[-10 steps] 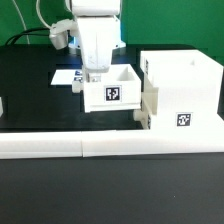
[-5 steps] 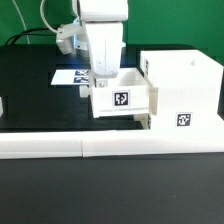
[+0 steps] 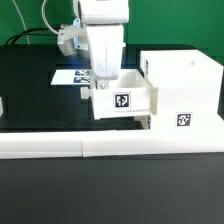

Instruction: Assemble drawer

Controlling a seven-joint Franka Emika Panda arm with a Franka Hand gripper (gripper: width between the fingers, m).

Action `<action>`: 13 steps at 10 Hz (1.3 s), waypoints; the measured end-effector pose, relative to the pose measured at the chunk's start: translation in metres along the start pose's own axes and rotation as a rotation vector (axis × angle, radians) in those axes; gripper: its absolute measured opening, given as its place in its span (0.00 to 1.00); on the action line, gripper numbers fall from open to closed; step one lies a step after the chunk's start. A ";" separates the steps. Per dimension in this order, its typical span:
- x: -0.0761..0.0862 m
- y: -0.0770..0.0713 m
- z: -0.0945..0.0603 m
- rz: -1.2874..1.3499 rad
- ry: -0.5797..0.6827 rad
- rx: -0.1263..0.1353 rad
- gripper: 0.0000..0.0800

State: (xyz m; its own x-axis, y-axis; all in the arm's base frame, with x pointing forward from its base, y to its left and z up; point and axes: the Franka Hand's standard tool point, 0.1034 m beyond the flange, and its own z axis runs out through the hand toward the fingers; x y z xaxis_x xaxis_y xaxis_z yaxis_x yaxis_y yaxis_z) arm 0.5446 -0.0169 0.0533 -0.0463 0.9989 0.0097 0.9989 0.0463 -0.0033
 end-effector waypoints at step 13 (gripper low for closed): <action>0.002 0.001 0.001 0.031 0.001 0.000 0.05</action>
Offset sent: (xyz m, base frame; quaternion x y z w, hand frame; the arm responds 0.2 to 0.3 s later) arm 0.0000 0.0000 0.0000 0.0000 0.0000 0.0000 1.0000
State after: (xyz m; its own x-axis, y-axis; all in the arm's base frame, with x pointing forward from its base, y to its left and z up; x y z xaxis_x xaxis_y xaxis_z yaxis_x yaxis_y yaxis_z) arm 0.5457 -0.0151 0.0526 -0.0157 0.9998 0.0104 0.9999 0.0158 -0.0037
